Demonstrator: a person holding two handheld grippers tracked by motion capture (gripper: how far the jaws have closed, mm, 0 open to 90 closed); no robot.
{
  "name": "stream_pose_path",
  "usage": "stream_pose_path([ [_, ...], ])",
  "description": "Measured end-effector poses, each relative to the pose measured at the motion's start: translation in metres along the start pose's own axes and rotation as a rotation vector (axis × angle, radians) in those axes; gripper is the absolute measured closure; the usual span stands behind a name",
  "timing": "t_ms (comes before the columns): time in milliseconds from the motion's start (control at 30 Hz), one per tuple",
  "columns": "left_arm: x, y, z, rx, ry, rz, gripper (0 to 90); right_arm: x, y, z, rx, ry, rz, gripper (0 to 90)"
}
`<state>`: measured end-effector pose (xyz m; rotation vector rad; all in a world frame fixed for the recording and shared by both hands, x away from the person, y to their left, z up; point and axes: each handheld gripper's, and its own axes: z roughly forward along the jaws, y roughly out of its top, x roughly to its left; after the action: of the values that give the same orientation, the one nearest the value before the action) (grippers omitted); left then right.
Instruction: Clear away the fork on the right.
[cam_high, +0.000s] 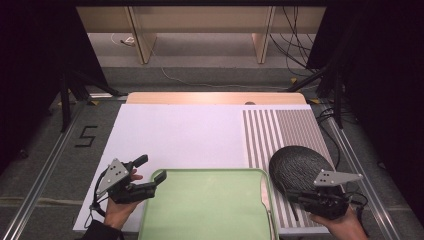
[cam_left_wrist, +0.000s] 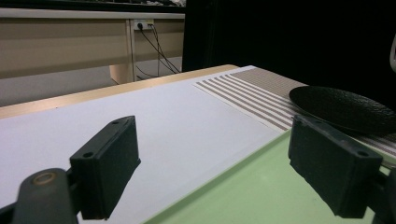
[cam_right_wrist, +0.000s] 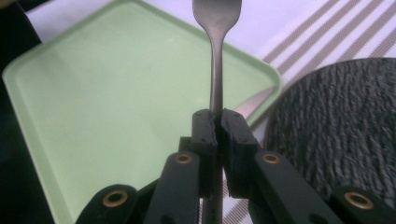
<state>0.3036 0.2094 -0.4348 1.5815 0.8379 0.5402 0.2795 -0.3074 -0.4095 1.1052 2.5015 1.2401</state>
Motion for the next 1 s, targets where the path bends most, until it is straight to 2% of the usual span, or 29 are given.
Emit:
stream_pose_path([
  [167,0.0,0.0,0.0,0.002,-0.001,0.0,15.7,0.002,0.003,0.004,-0.04,0.031,0.018,84.8],
  [333,0.0,0.0,0.0,0.001,0.001,-0.001,15.7,0.01,0.008,0.011,-0.058,0.036,0.026,84.8],
  [567,0.0,0.0,0.0,-0.002,0.0,-0.002,15.7,0.029,0.017,0.024,-0.036,0.034,-0.014,84.8],
  [833,0.0,0.0,0.0,-0.001,0.0,-0.002,15.7,0.041,0.021,0.034,-0.01,0.033,-0.014,84.8],
  [1000,0.0,0.0,0.0,-0.002,0.0,-0.001,15.7,0.049,0.023,0.041,0.007,0.056,-0.029,84.8],
])
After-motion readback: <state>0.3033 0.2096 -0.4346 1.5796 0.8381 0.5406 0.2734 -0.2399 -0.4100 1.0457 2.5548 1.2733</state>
